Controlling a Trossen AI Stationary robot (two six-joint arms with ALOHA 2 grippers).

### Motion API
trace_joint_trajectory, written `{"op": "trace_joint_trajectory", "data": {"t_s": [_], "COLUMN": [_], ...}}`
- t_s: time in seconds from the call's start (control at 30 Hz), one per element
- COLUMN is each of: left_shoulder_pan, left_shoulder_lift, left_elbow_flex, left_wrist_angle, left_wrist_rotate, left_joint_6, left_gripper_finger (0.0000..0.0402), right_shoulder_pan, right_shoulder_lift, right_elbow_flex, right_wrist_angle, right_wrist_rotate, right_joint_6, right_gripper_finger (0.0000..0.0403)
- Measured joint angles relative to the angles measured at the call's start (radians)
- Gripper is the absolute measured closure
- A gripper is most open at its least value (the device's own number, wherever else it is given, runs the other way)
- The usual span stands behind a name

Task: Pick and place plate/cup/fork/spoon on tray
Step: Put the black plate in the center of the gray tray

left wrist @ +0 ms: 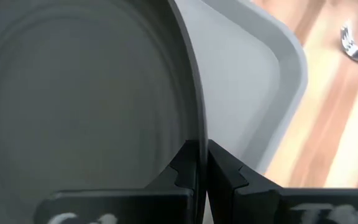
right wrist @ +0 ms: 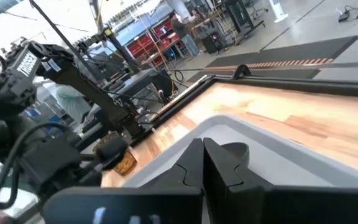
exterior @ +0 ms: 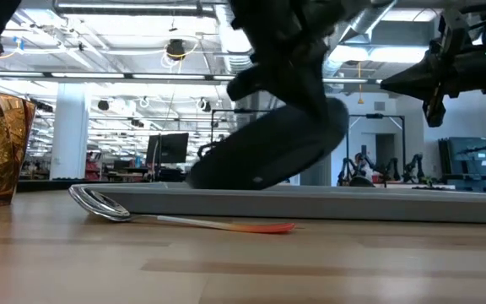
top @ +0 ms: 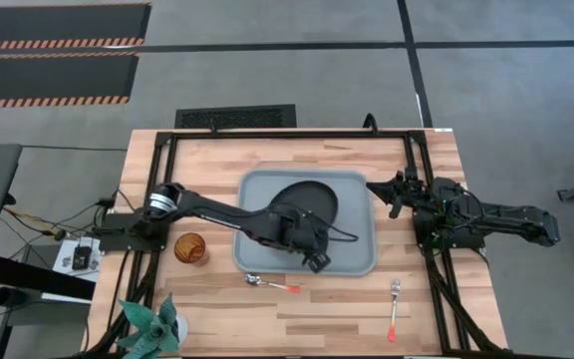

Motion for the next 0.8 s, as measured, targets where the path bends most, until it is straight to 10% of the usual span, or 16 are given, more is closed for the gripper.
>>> {"op": "trace_joint_trajectory", "data": {"t_s": [0.8], "left_shoulder_pan": [0.017], "left_shoulder_lift": [0.109], "left_elbow_flex": [0.039], "left_wrist_angle": [0.061], "left_wrist_rotate": [0.075], "left_joint_6": [-0.100], "left_gripper_finger": [0.0387], "right_shoulder_pan": [0.000], "right_shoulder_lift": [0.000], "right_elbow_flex": [0.000], "right_wrist_angle": [-0.006], "right_wrist_rotate": [0.000], "right_joint_6": [-0.026], "right_gripper_finger": [0.0386]}}
